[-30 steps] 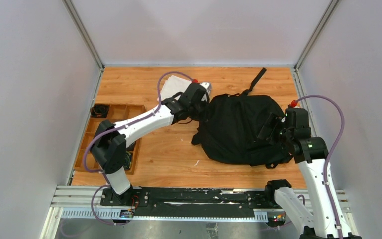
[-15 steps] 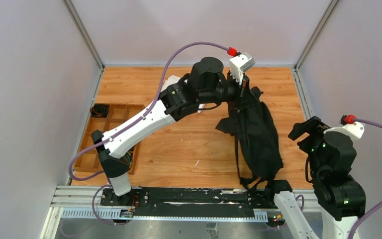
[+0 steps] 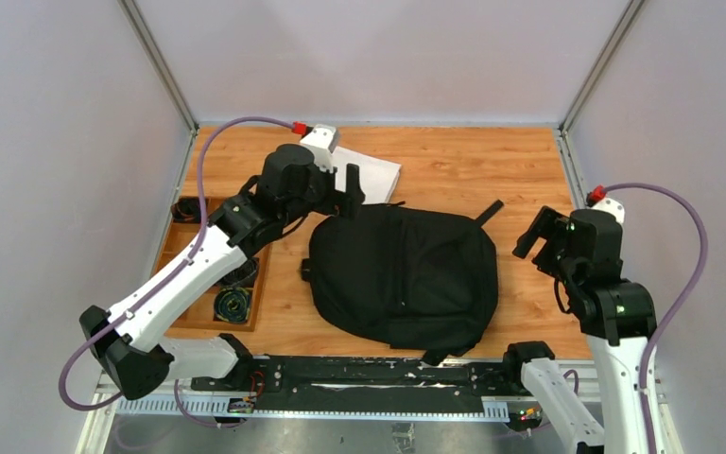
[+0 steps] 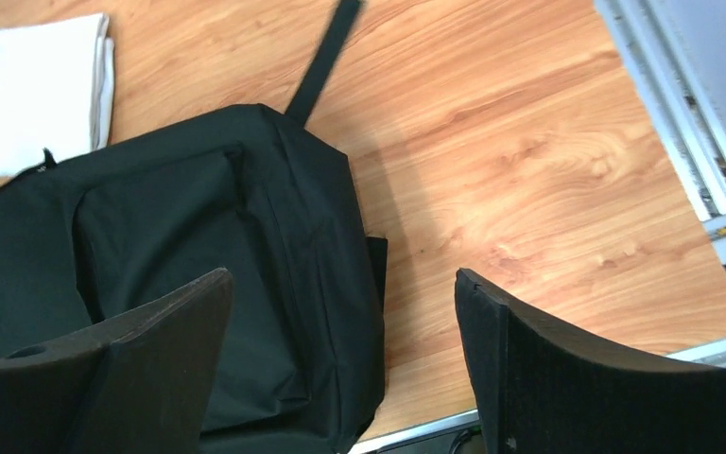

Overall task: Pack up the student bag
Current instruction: Place the student bag at the center of the board, then reset both arms

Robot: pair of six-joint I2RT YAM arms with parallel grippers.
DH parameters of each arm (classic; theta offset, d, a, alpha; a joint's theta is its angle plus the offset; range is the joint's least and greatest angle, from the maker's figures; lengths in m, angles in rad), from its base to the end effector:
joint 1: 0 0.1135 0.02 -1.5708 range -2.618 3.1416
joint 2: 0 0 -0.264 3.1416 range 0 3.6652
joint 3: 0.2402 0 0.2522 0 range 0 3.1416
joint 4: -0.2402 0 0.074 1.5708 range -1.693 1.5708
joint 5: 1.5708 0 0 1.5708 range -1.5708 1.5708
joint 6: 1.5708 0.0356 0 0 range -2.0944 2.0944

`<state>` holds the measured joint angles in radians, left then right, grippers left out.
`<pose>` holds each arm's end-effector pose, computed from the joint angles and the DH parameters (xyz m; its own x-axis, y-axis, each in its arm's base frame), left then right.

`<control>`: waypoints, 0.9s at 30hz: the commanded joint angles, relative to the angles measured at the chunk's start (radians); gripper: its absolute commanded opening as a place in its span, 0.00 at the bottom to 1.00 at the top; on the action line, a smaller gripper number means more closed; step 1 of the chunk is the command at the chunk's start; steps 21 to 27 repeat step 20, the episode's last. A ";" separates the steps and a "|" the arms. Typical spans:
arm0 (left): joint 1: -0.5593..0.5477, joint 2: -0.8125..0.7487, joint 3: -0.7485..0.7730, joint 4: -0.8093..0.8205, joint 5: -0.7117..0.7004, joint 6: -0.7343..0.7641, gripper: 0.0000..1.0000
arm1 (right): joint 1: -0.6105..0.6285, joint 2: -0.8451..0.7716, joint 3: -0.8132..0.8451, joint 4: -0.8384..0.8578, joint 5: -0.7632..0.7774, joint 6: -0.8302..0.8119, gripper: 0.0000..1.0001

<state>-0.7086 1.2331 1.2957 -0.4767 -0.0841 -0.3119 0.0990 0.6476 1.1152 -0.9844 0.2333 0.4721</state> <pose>0.2096 -0.1757 0.3937 -0.4718 0.0017 -0.8817 0.4679 0.8481 -0.2488 0.0959 0.0012 0.3831 -0.3907 0.4058 -0.8263 0.3161 0.9021 0.2936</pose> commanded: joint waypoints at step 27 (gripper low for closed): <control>-0.003 -0.386 -0.294 -0.261 -0.443 -0.144 1.00 | -0.012 0.086 -0.046 0.064 -0.048 -0.031 0.96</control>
